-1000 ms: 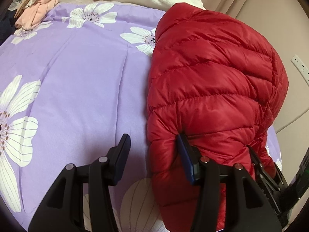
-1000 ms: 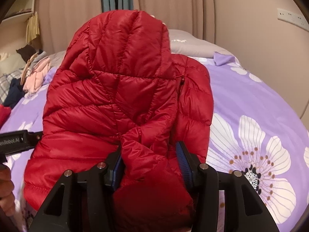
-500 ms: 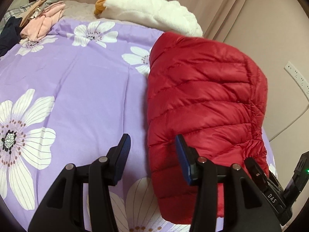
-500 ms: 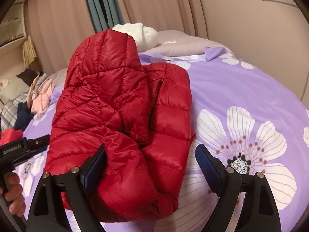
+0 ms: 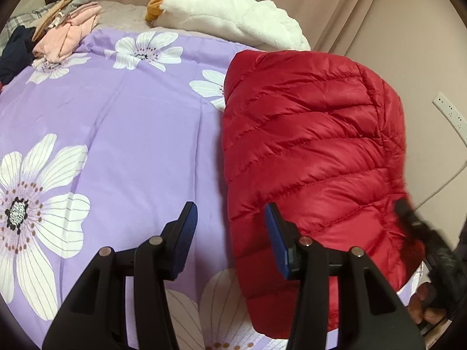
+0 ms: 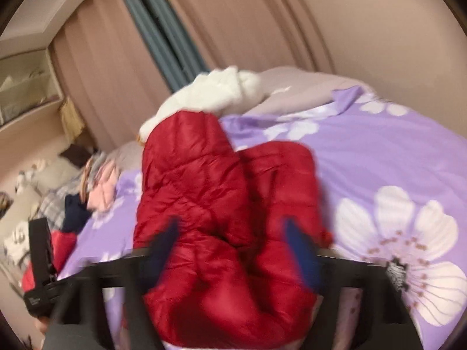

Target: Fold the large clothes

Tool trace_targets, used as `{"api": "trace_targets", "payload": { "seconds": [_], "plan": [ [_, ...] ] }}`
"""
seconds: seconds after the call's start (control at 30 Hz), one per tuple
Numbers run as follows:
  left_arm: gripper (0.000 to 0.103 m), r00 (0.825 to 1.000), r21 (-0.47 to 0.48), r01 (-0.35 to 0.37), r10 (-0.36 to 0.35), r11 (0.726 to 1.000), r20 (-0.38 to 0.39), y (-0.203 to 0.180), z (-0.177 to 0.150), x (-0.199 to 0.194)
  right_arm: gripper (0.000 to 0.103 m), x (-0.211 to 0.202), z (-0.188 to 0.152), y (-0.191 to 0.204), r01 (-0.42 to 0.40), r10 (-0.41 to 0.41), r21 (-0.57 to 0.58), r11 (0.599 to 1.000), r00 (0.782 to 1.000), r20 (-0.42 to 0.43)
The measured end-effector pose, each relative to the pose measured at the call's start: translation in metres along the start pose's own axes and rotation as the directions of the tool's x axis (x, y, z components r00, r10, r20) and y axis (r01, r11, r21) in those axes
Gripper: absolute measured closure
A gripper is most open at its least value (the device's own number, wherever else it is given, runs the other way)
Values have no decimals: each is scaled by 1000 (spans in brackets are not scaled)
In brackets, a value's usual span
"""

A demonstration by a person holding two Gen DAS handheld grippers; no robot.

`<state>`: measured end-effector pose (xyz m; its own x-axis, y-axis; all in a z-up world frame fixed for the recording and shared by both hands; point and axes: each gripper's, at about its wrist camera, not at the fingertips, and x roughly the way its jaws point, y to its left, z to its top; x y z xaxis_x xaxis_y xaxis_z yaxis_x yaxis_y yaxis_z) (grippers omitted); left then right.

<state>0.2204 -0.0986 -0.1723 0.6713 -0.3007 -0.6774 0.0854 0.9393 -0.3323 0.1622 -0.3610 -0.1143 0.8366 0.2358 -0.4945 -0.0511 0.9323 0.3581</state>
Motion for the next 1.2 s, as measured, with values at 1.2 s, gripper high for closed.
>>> {"api": "trace_targets", "payload": {
  "seconds": [1.2],
  "plan": [
    [66,996,47,56,-52,997,-79,-22,-15,39,81,21,-32,-53,222,-220,10,975,969,-115]
  ]
}}
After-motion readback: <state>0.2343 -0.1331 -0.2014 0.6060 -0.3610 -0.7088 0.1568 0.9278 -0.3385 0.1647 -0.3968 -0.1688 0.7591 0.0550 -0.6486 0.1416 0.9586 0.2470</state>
